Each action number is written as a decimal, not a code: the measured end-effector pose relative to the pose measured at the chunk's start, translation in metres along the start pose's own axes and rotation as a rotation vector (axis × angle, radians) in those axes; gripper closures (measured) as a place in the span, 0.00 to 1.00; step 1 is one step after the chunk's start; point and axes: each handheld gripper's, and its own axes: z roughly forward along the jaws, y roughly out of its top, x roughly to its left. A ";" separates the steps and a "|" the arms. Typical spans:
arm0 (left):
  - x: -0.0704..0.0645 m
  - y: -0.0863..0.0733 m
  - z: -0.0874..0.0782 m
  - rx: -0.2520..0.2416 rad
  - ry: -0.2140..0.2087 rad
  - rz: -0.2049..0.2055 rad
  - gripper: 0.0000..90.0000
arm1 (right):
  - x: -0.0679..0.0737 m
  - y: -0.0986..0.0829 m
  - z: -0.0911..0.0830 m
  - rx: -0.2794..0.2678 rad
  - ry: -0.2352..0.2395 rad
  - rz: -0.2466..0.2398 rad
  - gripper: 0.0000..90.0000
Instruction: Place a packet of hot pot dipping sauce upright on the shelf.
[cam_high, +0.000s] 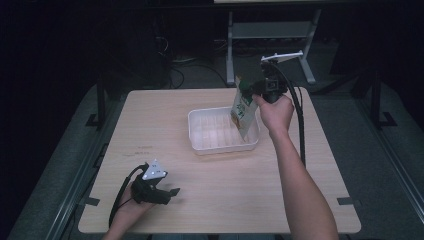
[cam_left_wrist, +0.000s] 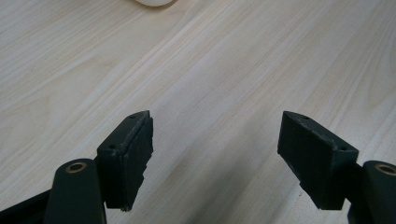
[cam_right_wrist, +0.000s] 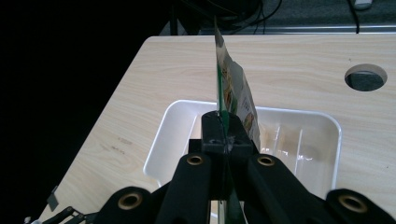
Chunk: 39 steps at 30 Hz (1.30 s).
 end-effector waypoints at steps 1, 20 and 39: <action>0.000 0.000 0.000 -0.002 0.001 -0.001 0.29 | 0.000 0.000 0.001 -0.001 -0.003 0.001 1.00; 0.000 0.000 -0.001 0.000 0.008 0.008 0.29 | -0.001 0.002 0.024 -0.007 -0.052 0.029 0.99; -0.001 0.001 -0.001 -0.005 0.012 0.015 0.29 | -0.002 0.002 0.039 0.000 -0.071 0.038 0.99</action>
